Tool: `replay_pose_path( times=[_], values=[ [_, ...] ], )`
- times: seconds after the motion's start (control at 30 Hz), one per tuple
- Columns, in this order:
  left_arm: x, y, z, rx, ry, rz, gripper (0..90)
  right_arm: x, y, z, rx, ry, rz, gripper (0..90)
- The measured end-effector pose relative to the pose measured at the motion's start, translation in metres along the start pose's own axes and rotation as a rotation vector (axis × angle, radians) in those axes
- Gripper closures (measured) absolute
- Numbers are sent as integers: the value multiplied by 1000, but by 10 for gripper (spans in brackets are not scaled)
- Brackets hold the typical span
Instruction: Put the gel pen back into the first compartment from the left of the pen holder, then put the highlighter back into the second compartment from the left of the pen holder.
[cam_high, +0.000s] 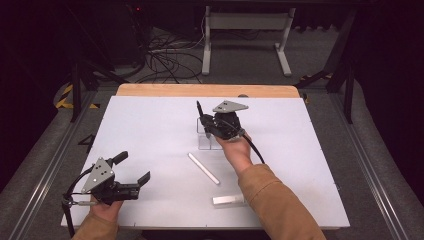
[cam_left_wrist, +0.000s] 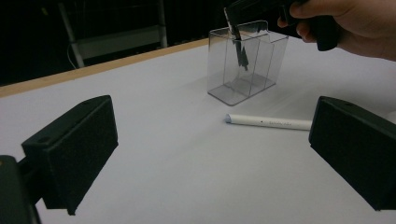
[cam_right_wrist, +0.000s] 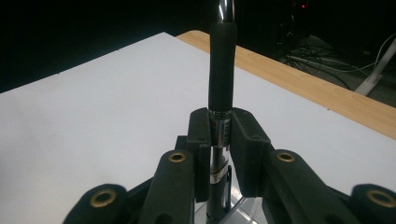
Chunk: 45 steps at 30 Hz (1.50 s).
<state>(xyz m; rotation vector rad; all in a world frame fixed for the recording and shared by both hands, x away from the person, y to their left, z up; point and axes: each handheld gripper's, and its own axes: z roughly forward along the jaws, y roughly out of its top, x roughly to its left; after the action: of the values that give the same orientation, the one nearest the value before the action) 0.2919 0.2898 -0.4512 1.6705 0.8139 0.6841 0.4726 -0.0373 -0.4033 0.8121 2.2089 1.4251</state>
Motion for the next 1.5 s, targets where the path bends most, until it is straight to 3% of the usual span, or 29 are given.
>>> replay_pose_path(
  times=[0.17, 0.27, 0.37, 0.57, 0.63, 0.9, 1.17, 1.37, 1.5],
  values=[
    [0, 0, 0, 2, 1, 3, 20, 2, 0, -1, 10, 23, 3, 758],
    [1, 0, 0, 4, 2, 2, 20, -2, 3, -5, -14, 37, 35, 601],
    [1, 0, 0, -2, 2, 1, 20, -1, 6, -11, -21, -7, 2, 484],
    [2, 0, 1, 2, 4, -5, 20, 4, 13, -27, -15, 23, -27, 176],
    [2, 0, 1, 3, 4, -5, 20, 9, 14, -32, -1, 14, -51, 111],
    [1, 0, 0, -5, 6, -6, 20, 15, 18, -52, 10, 51, -55, 44],
    [0, 0, 0, -5, 7, -6, 20, 20, 18, -67, 14, 92, -35, 32],
    [1, 0, 1, -3, 7, -5, 20, 25, 18, -71, 29, 59, -16, 23],
    [0, 1, 0, -5, 7, -3, 20, 26, 17, -72, 8, 71, 54, 41]
  ],
)
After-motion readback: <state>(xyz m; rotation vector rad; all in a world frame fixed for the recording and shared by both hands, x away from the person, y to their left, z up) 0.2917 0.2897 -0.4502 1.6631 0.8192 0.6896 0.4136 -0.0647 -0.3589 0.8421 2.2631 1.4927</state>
